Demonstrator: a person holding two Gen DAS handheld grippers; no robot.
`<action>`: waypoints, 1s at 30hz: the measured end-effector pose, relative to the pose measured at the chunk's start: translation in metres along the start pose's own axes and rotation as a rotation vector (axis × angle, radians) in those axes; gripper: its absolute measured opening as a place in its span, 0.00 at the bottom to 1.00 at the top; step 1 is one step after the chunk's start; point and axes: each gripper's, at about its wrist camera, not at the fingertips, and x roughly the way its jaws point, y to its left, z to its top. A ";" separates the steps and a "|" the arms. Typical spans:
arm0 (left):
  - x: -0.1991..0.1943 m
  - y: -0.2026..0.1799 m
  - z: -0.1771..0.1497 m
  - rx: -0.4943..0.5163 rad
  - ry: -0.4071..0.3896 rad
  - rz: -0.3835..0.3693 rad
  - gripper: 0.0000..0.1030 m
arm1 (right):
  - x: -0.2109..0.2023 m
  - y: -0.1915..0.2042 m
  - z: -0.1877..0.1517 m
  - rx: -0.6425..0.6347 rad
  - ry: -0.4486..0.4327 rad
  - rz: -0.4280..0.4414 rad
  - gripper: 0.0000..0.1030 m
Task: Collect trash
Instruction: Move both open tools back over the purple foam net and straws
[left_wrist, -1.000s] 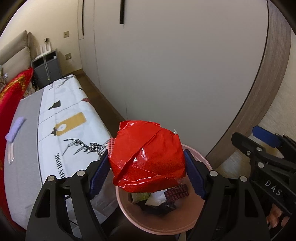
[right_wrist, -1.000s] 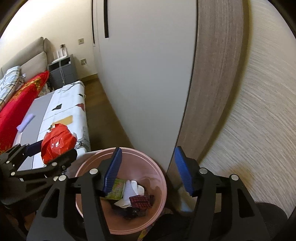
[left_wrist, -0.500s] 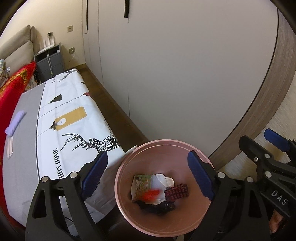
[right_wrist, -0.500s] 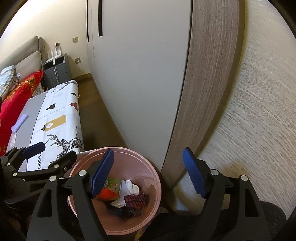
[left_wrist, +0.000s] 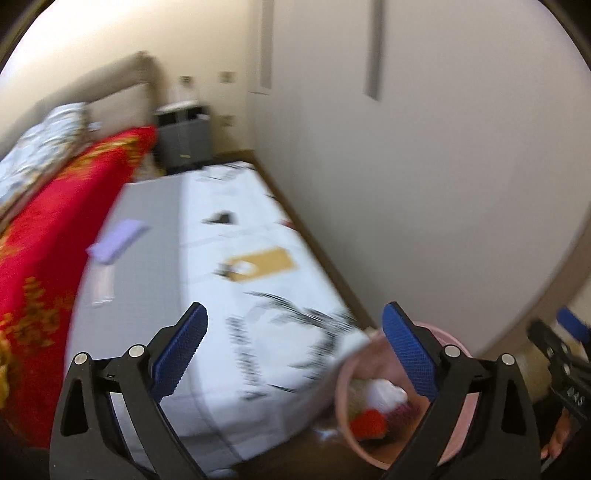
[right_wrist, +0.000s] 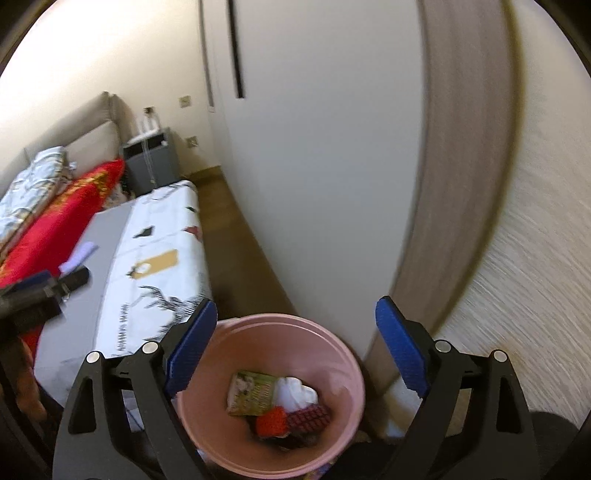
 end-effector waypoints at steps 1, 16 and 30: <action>-0.006 0.015 0.006 -0.028 -0.013 0.028 0.90 | -0.001 0.007 0.004 -0.016 -0.013 0.009 0.85; -0.035 0.223 0.068 -0.103 -0.234 0.446 0.92 | 0.057 0.203 0.070 -0.285 -0.117 0.242 0.86; 0.028 0.351 0.068 -0.223 -0.282 0.619 0.92 | 0.191 0.415 0.062 -0.426 -0.070 0.400 0.86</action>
